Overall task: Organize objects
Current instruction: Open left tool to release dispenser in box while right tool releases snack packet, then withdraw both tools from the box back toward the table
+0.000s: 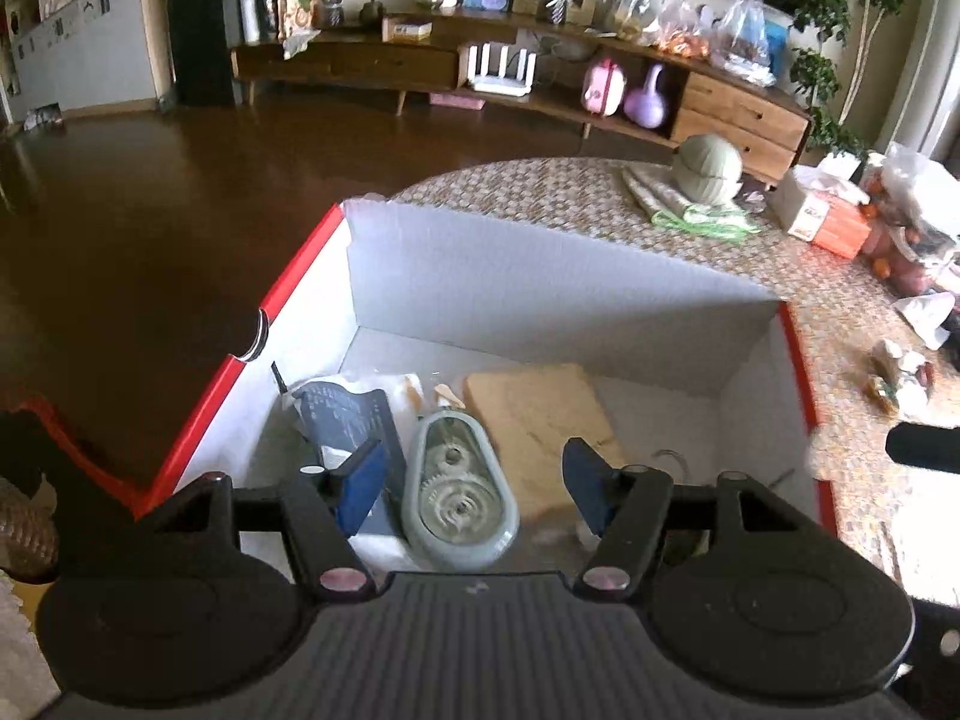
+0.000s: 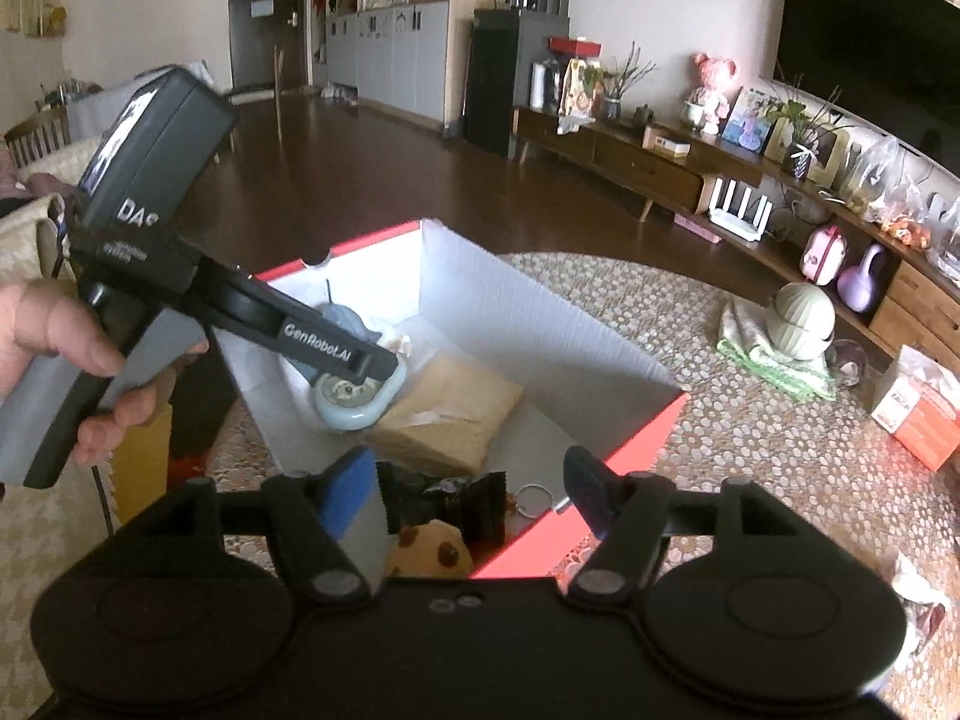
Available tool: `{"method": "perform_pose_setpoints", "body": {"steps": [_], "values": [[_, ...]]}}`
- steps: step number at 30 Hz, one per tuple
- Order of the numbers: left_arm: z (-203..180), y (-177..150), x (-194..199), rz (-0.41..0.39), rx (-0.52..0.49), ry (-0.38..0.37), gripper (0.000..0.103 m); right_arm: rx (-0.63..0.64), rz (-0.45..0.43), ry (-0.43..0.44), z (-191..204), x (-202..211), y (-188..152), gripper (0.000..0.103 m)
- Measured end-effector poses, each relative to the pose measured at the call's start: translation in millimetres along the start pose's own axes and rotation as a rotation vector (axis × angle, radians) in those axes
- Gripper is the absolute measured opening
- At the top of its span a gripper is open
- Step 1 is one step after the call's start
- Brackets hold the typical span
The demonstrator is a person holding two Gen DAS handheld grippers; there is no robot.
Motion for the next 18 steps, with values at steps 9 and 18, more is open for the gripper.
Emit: {"method": "perform_pose_setpoints", "body": {"steps": [9,18], "values": [[-34.4,-18.6,48.2,-0.062,-0.040,-0.060,0.070,-0.032,-0.046,-0.007,-8.2,43.9,-17.3,0.075],[-87.0,-34.0,79.6,-0.122,-0.089,-0.113,0.077,-0.073,-0.082,-0.021,-33.4,83.8,-53.3,0.086]]}}
Point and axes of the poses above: each gripper's, at about its wrist camera, not at the fingertips, and x roughly against the way its jaws point, z to its left, y to its top, the point moved 9 cm from there along -x, roughly the way its jaws point, and after that the axes turned 6 degrees about z, right-handed, at the moved point
